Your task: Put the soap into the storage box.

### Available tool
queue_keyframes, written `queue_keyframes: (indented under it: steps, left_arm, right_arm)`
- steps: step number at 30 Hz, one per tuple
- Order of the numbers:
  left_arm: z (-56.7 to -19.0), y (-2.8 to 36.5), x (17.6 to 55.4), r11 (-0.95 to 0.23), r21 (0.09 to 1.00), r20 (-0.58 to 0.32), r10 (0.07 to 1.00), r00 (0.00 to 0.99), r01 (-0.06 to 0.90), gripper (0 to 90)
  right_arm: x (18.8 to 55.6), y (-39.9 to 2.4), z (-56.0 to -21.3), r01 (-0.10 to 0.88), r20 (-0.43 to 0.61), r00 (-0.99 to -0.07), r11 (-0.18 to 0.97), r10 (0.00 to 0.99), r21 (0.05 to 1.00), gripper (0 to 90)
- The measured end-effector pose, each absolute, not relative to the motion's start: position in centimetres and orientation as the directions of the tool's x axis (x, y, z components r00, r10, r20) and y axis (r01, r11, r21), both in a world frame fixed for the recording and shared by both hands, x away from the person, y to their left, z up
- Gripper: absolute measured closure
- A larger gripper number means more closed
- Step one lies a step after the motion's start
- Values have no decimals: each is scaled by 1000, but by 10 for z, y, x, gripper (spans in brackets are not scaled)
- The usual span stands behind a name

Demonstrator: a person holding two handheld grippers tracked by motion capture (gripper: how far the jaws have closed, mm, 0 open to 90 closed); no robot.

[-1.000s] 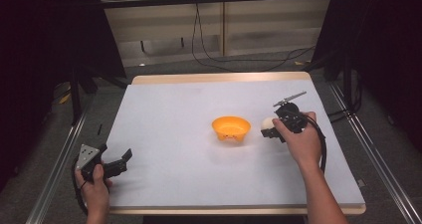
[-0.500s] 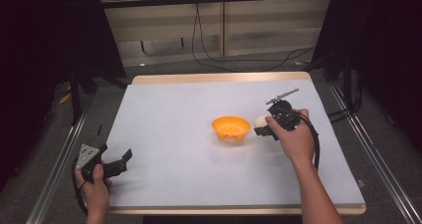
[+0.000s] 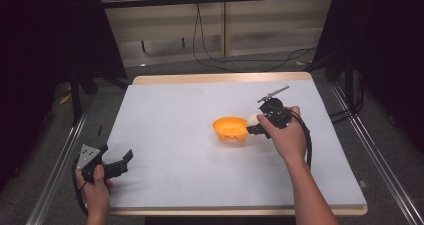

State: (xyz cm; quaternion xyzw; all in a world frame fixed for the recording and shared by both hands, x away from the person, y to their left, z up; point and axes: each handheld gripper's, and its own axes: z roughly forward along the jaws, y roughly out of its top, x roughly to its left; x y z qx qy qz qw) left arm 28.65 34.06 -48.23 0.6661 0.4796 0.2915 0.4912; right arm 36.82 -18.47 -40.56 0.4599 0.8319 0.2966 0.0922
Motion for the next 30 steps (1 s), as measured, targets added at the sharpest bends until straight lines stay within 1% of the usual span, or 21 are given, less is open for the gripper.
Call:
queue_keyframes:
  steps: [8, 30]
  left_arm:
    - [-482, 341, 287, -61, 933, -80, 925, 372, 354, 11]
    - [-482, 341, 287, -58, 932, -85, 924, 372, 358, 11]
  right_arm:
    - [373, -172, -400, 703, 120, -571, 409, 812, 583, 235]
    - [384, -141, -398, 683, 118, -606, 438, 787, 585, 235]
